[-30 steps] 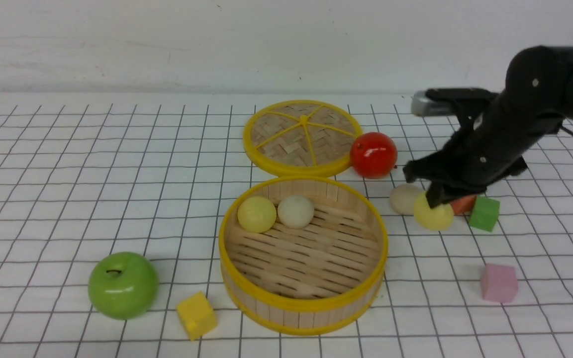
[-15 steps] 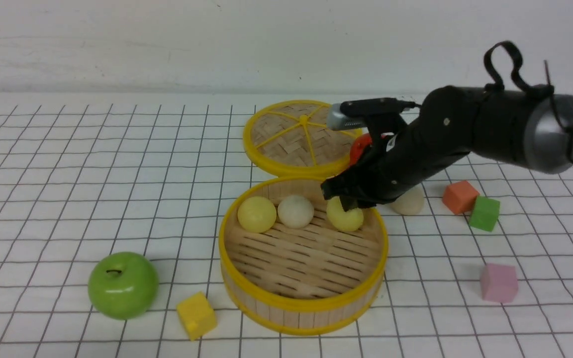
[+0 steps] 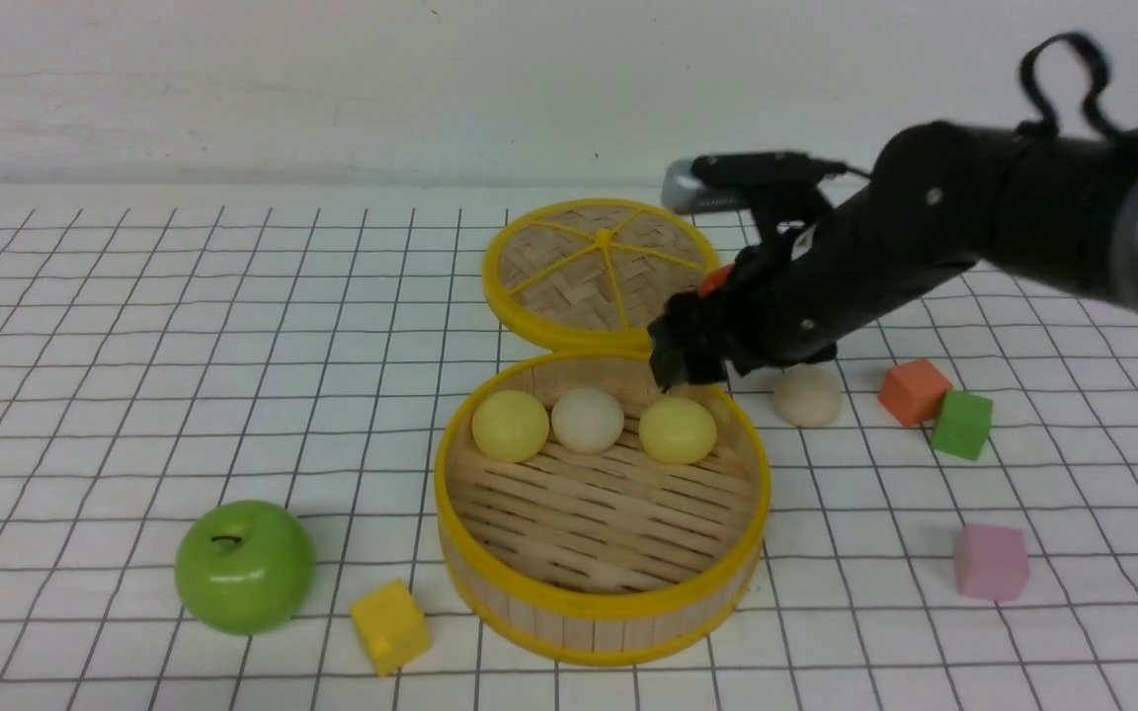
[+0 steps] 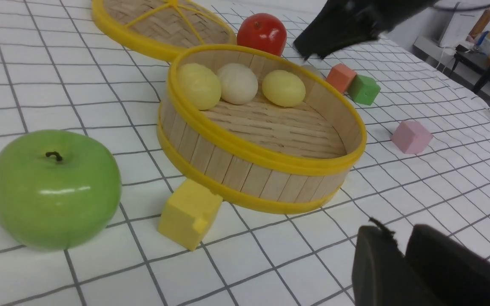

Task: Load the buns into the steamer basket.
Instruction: Use the right arm to grab a steamed stuffed bun

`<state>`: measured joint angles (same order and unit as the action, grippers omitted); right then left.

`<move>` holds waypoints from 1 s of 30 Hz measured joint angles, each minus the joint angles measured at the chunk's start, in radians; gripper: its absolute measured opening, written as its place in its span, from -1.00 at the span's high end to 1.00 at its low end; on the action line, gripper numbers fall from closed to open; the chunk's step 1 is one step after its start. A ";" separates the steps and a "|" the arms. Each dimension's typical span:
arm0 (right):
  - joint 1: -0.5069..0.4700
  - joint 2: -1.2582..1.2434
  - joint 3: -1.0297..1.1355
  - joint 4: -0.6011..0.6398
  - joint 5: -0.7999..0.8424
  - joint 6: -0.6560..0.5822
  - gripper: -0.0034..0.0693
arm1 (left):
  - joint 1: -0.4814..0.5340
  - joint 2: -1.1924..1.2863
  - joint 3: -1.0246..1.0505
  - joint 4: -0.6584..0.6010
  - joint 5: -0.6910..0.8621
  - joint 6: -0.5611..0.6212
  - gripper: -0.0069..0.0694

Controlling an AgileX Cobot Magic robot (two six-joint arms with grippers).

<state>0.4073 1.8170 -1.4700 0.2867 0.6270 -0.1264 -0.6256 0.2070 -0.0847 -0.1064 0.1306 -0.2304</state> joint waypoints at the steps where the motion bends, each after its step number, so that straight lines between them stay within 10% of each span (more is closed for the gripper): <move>1: -0.010 -0.028 0.000 -0.018 0.015 0.000 -0.57 | 0.000 0.000 0.000 0.000 0.000 0.000 0.55; 13: -0.218 0.136 -0.087 -0.115 0.130 0.138 0.23 | 0.000 0.000 0.000 0.000 0.000 0.000 0.54; 30: -0.218 0.362 -0.322 -0.060 0.181 0.126 0.06 | 0.000 0.000 0.000 0.000 0.000 0.000 0.52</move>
<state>0.1891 2.1787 -1.7921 0.2265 0.8085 0.0000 -0.6256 0.2070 -0.0847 -0.1064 0.1306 -0.2304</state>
